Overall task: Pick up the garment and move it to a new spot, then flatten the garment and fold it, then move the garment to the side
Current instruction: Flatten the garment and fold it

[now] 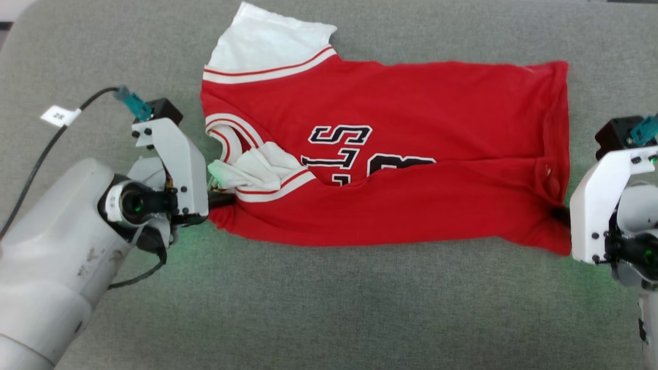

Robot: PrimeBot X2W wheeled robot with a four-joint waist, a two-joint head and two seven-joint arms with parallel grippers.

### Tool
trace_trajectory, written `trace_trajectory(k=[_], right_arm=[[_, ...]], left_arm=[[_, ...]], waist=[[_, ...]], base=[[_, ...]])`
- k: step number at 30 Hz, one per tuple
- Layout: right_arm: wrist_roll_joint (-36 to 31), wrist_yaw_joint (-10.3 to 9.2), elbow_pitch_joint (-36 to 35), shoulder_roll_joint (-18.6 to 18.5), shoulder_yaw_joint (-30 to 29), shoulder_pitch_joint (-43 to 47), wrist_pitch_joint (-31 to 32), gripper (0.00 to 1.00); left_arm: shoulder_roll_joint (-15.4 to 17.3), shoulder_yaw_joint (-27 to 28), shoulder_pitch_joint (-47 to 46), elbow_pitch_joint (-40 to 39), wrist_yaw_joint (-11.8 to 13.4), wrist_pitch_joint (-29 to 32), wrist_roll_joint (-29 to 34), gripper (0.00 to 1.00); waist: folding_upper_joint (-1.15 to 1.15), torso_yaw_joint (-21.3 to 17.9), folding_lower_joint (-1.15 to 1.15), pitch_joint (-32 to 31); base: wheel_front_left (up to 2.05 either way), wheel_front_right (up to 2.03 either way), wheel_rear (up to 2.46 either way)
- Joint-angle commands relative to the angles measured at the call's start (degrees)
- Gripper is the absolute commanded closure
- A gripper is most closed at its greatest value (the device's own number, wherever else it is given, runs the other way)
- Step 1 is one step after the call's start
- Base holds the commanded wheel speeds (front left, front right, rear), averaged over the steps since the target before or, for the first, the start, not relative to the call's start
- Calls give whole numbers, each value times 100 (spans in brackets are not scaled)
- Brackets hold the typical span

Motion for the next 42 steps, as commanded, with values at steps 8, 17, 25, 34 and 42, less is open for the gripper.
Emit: trace_trajectory(k=[8, 17, 25, 34, 42], right_arm=[[254, -5, -504, -85, -36, 468, 279, 100], [452, -5, -1181, -211, -208, 1049, 619, 100], [473, -5, -1562, -159, -387, 1535, 711, 100], [484, -5, -1410, -36, -179, 1593, 536, 100], [490, -5, -1345, -156, -49, 1680, 197, 0]], left_arm=[[365, -85, 383, -479, 520, 351, -70, 100], [862, -81, 695, -1593, 1068, 483, -70, 100], [1157, -141, 1062, -2440, 1466, 492, -56, 97], [1163, -142, 1214, -2495, 1562, 354, -18, 32], [1214, -78, 1239, -2553, 1470, 124, 70, 0]], waist=[[0, 53, 0, -264], [0, 124, 0, -395], [0, 117, 0, -400], [0, 32, 0, -446], [0, 24, 0, -627]], base=[[0, 0, 0], [0, 0, 0], [0, 0, 0], [0, 0, 0], [0, 0, 0]])
